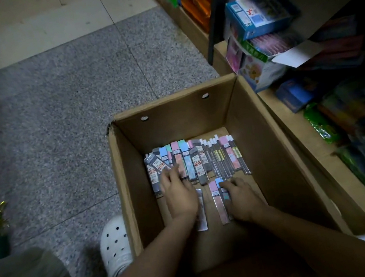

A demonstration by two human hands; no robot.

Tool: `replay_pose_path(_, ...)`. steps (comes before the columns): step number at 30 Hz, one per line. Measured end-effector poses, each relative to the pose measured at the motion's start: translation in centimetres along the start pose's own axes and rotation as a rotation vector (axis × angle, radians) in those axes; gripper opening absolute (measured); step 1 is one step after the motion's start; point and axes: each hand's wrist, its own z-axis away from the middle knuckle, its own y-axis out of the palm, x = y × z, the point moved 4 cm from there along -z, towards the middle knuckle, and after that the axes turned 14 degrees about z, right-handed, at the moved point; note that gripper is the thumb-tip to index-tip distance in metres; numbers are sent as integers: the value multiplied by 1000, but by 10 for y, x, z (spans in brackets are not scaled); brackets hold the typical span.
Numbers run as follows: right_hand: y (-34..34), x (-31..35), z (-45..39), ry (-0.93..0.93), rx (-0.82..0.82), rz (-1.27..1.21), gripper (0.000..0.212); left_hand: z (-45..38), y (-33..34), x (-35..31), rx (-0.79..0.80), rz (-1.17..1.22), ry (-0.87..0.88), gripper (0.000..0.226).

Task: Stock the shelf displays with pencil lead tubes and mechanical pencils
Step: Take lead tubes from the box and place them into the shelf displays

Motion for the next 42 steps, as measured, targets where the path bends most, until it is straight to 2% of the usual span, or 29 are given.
replay_pose_path(4, -8, 2, -7, 44, -114, -86, 58, -39, 2, 1, 18, -149, -262, 54)
replay_pose_path(6, -8, 3, -11, 87, -147, -114, 60, -51, 7, 9, 48, -184, -327, 53)
replay_pose_path(9, -1, 3, -19, 151, -156, -137, 63, -61, 12, 19, -22, -215, -279, 43)
replay_pose_path(13, 4, 7, -28, 219, -146, -146, 67, -65, 13, 26, -83, -277, -70, 29)
replay_pose_path(16, 5, 8, -31, 245, -137, -178, 66, -68, 14, 25, -91, -208, 10, 25)
replay_pose_path(19, 6, 5, -30, 253, -132, -316, 61, -68, 16, 21, -68, -134, 25, 32)
replay_pose_path(24, -5, -5, -15, 240, -162, -388, 38, -57, 14, 22, -37, 85, -148, 54)
replay_pose_path(27, -23, -7, -2, 220, -215, -417, 35, -45, 9, 18, -39, 241, -259, 57)
replay_pose_path(30, -52, -4, 12, 171, -265, -489, 36, -35, 9, 1, 95, 376, -359, 54)
replay_pose_path(32, -77, -3, 24, 132, -294, -525, 36, -30, 6, -26, 253, 411, -303, 51)
replay_pose_path(38, -194, -10, 94, -88, -473, -632, 31, -14, -19, -160, 754, 264, 112, 44)
replay_pose_path(40, -238, -20, 129, -117, -560, -651, 31, -3, -25, -208, 876, 224, 236, 42)
replay_pose_path(42, -272, -32, 165, -127, -645, -650, 31, 13, -29, -251, 927, 217, 336, 38)
